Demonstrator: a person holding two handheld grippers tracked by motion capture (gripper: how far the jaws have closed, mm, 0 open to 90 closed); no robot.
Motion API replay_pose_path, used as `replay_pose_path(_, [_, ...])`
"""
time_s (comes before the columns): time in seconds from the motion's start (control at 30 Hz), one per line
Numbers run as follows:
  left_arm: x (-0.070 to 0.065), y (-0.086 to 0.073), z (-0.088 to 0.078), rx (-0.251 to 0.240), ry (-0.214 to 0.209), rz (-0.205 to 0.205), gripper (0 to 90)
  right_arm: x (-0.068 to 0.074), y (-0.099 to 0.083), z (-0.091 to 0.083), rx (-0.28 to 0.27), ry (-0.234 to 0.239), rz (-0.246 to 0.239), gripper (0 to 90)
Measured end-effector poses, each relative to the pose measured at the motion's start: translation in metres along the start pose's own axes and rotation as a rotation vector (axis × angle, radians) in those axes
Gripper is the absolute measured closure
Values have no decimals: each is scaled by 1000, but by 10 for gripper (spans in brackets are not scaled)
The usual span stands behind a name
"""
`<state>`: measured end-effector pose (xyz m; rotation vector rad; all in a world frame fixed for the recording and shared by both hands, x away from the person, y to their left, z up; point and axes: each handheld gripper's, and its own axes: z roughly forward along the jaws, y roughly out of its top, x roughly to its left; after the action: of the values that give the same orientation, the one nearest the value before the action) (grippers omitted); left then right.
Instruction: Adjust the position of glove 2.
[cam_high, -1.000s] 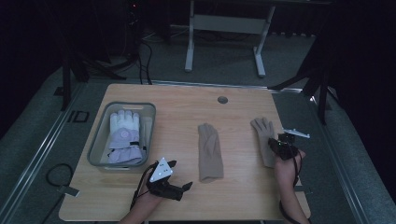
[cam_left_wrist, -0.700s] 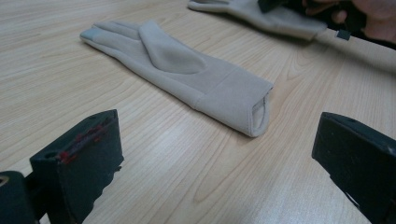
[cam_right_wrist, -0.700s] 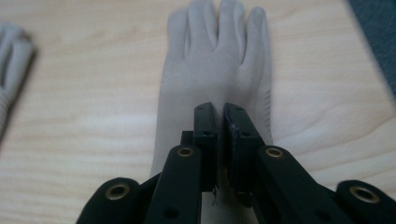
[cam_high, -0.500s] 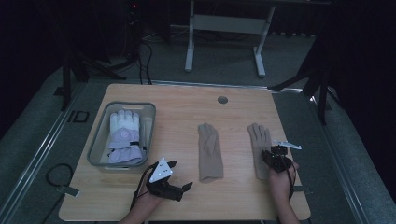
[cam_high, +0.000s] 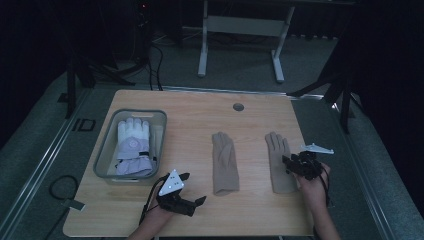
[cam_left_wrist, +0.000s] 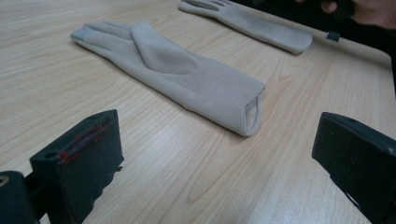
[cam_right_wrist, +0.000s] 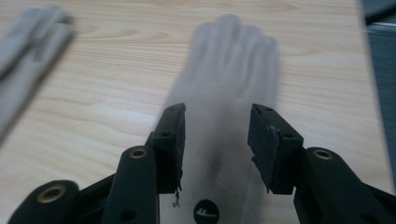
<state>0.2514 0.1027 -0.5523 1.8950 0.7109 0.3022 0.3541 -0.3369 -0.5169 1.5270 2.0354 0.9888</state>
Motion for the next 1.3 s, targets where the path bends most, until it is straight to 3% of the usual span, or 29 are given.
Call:
replay_pose_path(0.03, [0,0,0,1,-2,0,17,-3,1,0,-4,1,-23,559])
replay_pose_path(0.23, [-1,0,-1,-19,7,9,17,-19,-2,6,15,110,-108,553])
replay_pose_path(0.4, [0,0,-1,-15,5,6,17,-20,-9,11,-8,129,-177,553])
replay_pose_path(0.47, [0,0,0,-10,2,4,17,-19,-10,14,3,117,-226,552])
replay_pose_path(0.67, [-1,0,0,-5,2,5,17,-21,-14,18,12,136,-233,555])
replay_pose_path(0.77, [0,0,1,-2,1,5,17,-19,-17,24,56,148,-242,534])
replay_pose_path(0.83, [-1,-1,1,-1,2,7,17,-16,-19,26,59,139,-249,587])
replay_pose_path(0.97, [-2,-1,1,5,2,11,17,-14,-17,25,67,116,-244,784])
replay_pose_path(1.1, [-2,-1,1,2,0,10,17,-12,-17,25,68,96,-188,822])
replay_pose_path(1.27, [-1,0,1,1,3,9,17,-3,-14,23,66,40,-170,837])
replay_pose_path(1.3, [-1,0,1,1,4,8,17,0,-10,20,50,44,-142,839])
